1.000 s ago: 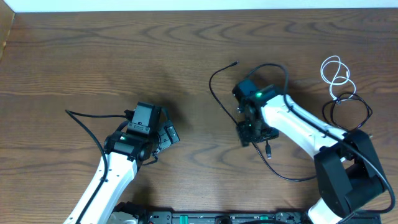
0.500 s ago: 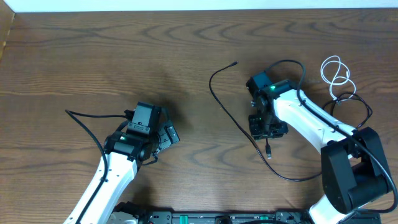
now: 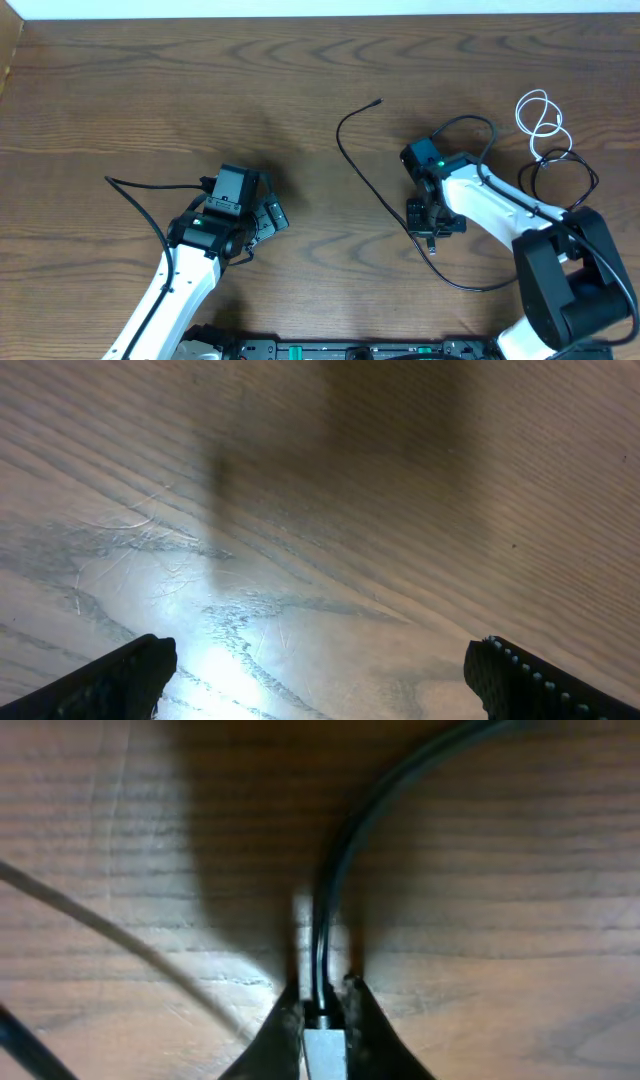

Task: Untangle cables

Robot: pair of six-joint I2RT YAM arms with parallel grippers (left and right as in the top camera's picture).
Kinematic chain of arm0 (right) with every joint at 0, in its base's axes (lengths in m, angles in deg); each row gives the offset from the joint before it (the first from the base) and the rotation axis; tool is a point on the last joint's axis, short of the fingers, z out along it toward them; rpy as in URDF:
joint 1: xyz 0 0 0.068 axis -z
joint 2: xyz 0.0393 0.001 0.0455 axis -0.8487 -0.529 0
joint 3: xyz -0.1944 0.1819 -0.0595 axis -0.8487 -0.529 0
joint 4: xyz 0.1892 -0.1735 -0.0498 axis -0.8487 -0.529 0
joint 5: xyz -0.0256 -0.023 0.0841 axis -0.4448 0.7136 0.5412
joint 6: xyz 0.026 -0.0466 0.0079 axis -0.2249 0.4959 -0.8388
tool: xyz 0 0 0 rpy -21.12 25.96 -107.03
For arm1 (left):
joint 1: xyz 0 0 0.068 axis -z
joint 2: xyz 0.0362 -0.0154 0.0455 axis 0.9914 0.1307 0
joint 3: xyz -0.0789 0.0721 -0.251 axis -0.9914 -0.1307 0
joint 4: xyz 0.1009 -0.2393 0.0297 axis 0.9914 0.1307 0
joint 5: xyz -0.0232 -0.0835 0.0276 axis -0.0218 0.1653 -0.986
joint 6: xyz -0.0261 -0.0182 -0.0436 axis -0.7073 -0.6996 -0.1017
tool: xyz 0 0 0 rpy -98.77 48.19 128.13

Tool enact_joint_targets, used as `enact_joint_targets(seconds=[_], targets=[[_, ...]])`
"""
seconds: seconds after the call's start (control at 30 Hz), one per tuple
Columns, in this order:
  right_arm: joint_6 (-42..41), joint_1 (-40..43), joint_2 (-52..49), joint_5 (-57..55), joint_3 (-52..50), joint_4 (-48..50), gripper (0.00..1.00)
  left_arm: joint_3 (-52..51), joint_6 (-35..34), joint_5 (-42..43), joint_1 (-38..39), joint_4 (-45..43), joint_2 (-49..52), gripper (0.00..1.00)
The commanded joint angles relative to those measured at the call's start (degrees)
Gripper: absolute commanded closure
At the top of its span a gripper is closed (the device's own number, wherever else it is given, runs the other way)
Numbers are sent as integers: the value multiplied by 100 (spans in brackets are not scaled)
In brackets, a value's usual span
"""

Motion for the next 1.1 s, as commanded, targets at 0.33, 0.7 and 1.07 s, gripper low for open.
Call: enact_joint_targets(seconds=[0.33,0.7,1.07], targets=[[-125,-26,-98,1014,-706,2149,99,52,-31,-20,7,17,-31,2],[-1521,-203,-361,833,-708,4472,99,52,-31,-20,7,17,-28,2],[-1816,-695,-1552,623,-706,6725,99,52,-31,-22,7,17,-31,2]])
